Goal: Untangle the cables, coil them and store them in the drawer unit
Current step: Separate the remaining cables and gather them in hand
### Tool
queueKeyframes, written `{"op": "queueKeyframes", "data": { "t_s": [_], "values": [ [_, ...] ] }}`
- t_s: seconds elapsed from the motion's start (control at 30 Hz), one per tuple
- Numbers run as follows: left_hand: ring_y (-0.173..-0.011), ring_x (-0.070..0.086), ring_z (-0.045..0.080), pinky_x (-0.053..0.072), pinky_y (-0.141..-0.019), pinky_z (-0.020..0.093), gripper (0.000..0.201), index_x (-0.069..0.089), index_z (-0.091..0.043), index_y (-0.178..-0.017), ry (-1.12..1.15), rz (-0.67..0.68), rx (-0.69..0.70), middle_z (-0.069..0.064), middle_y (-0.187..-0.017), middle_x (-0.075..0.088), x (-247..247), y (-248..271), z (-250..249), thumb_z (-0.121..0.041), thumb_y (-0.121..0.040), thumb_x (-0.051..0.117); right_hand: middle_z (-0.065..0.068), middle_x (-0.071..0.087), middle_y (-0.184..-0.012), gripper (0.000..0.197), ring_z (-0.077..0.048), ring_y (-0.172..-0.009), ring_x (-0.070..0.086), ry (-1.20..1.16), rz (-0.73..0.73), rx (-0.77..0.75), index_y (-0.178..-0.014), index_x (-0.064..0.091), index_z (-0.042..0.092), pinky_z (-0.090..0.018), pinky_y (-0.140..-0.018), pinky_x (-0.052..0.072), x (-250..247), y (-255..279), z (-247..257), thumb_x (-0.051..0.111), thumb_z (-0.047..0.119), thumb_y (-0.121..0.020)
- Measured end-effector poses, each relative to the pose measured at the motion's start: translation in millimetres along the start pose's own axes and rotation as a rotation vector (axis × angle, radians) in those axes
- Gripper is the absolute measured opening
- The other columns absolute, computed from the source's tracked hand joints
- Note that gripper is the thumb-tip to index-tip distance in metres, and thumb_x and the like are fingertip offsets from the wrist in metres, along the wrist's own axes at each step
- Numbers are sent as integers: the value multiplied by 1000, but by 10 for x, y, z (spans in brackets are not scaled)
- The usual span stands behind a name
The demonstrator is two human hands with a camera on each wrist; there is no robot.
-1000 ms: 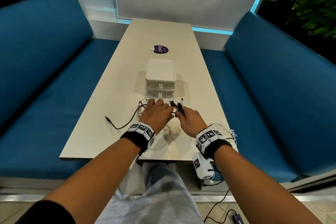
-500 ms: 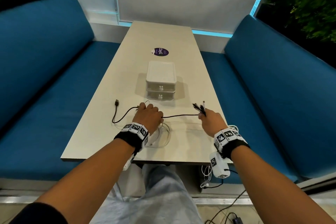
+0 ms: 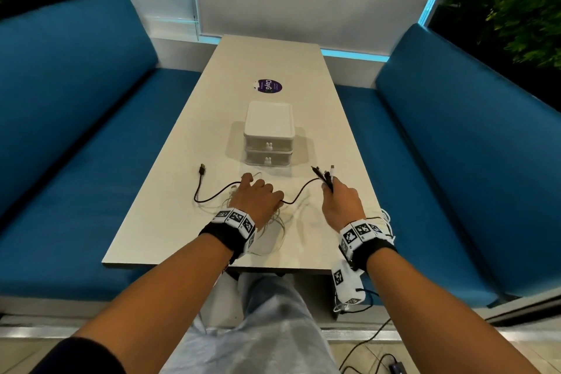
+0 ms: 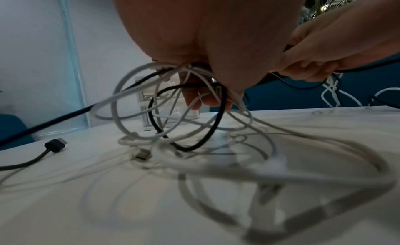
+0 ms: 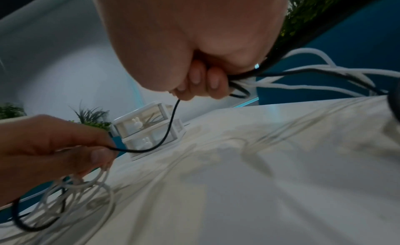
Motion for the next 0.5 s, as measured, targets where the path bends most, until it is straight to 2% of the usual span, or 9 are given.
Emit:
{"op": "queueKeyframes", "data": {
  "t_s": [0.1, 0.17, 0.3, 0.4, 0.5],
  "values": [
    [-109, 51, 26, 22, -103, 50, 23, 57, -29, -116, -10, 3, 3, 0, -110, 63, 19, 11, -15, -30, -101, 41, -21, 63, -100, 41, -40, -97, 54, -127, -21, -60, -131, 48, 12, -39, -76, 43, 46, 38, 122, 34, 38, -103],
    [-109, 52, 26, 23, -102, 51, 22, 59, -29, -115, -13, -10, 9, 0, -109, 62, 7, 22, -42, -30, -100, 43, -18, 64, -95, 36, -38, -96, 56, -154, 28, -103, -121, 55, 14, -35, -72, 41, 108, 81, 200, 38, 39, -101],
    [-106, 54, 25, 22, -103, 49, 24, 59, -27, -113, 50, -88, 3, -2, -106, 62, -85, 41, -118, -32, -102, 39, -12, 67, -104, 29, -31, -102, 58, -156, 179, -157, -113, 64, 17, -34, -82, 46, 241, 178, 367, 51, 35, -95],
    [-108, 56, 22, 20, -107, 47, 24, 56, -27, -118, 88, -107, -6, -4, -108, 62, -104, 57, -139, -30, -102, 38, -12, 68, -99, 25, -32, -96, 62, -133, 264, -199, -104, 66, 13, -33, -77, 46, 328, 219, 448, 51, 32, -97],
    [-109, 56, 21, 18, -110, 47, 22, 56, -26, -116, 52, -79, -15, -4, -108, 62, -80, 75, -124, -24, -99, 43, -14, 67, -97, 24, -32, -93, 61, -79, 307, -192, -102, 63, 12, -32, -71, 41, 389, 200, 427, 50, 32, -98]
  ]
}}
Point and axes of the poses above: each hand's wrist, its own y-axis away from the middle knuckle, its own x-axis out of the palm, z = x × y, the point moved 7 cm from there along -y, towards the middle knuckle
